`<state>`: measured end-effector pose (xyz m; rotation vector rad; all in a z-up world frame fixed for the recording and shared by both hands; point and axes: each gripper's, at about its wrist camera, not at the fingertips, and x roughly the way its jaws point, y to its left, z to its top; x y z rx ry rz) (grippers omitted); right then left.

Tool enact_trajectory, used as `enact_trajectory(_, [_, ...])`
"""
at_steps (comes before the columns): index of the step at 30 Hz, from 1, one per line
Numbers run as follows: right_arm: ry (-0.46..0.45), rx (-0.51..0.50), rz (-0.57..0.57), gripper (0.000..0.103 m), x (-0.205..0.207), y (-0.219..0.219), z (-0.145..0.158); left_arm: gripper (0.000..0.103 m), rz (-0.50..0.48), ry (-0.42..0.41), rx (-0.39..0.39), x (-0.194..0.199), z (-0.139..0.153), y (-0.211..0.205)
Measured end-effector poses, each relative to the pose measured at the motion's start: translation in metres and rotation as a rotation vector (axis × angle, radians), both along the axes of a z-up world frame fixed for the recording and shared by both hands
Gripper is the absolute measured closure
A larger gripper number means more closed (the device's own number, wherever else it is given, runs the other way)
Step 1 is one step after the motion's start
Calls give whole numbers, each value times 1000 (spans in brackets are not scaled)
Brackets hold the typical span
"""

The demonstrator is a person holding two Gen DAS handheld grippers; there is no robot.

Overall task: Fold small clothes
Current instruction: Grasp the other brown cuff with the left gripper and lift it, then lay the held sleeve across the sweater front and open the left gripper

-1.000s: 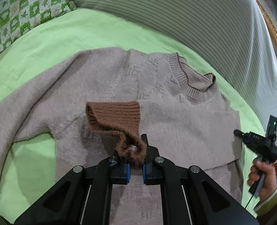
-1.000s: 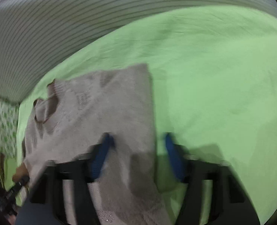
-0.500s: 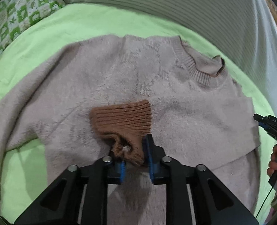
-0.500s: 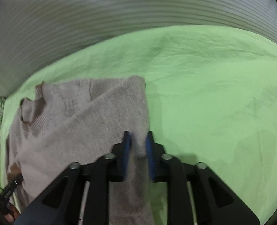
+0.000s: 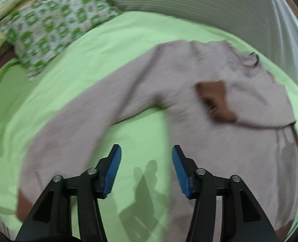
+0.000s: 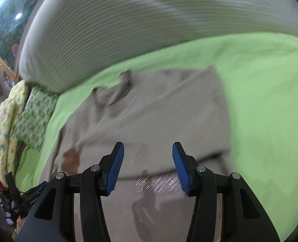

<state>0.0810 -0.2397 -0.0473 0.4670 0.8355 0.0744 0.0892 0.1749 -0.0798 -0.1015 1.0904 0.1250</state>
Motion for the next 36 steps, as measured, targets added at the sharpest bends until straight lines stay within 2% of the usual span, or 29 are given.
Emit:
enact_trajectory(3, [32,45,23,52,-9,18,-12,36,32,33,78,-20,-5,27])
enact_trajectory(6, [48,69,30,52,-20,33,-17,34,50,97,167,-32,-15,43])
enact_trajectory(9, [60,79,48,52,-28,44,-20,33,73,210,321,-36,-36,54])
enact_trajectory(11, [65,79,64,52,-32,51,-20,31,83,236,320,-39,-44,61])
enact_trajectory(13, [64,80,78,52,-34,57,-20,36,95,235,283,-40,-43,67])
enact_trajectory(15, [62,84,79,52,-36,60,-20,71,79,244,207,-37,-42,71])
enact_trajectory(16, [62,87,76,52,-36,59,-20,78,72,252,184,-35,-42,72])
enact_trajectory(17, [62,89,73,52,-37,59,-20,91,65,263,178,-33,-41,72])
enact_trajectory(18, [63,92,69,52,-37,58,-21,98,59,270,176,-31,-39,71])
enact_trajectory(19, [63,94,65,52,-38,57,-22,100,54,275,163,-29,-37,70])
enact_trajectory(21, [62,99,58,52,-39,54,-23,101,61,252,72,-24,-23,69])
enact_trajectory(24, [59,104,48,52,-41,49,-24,101,50,172,-135,-14,14,59])
enact_trajectory(26, [56,110,39,52,-42,44,-23,101,0,100,-259,-2,48,38])
enact_trajectory(32, [50,132,3,52,-43,28,-24,101,-218,-65,-439,57,128,-63])
enact_trajectory(36, [30,142,-19,52,-43,16,-18,101,-328,-122,-536,99,146,-131])
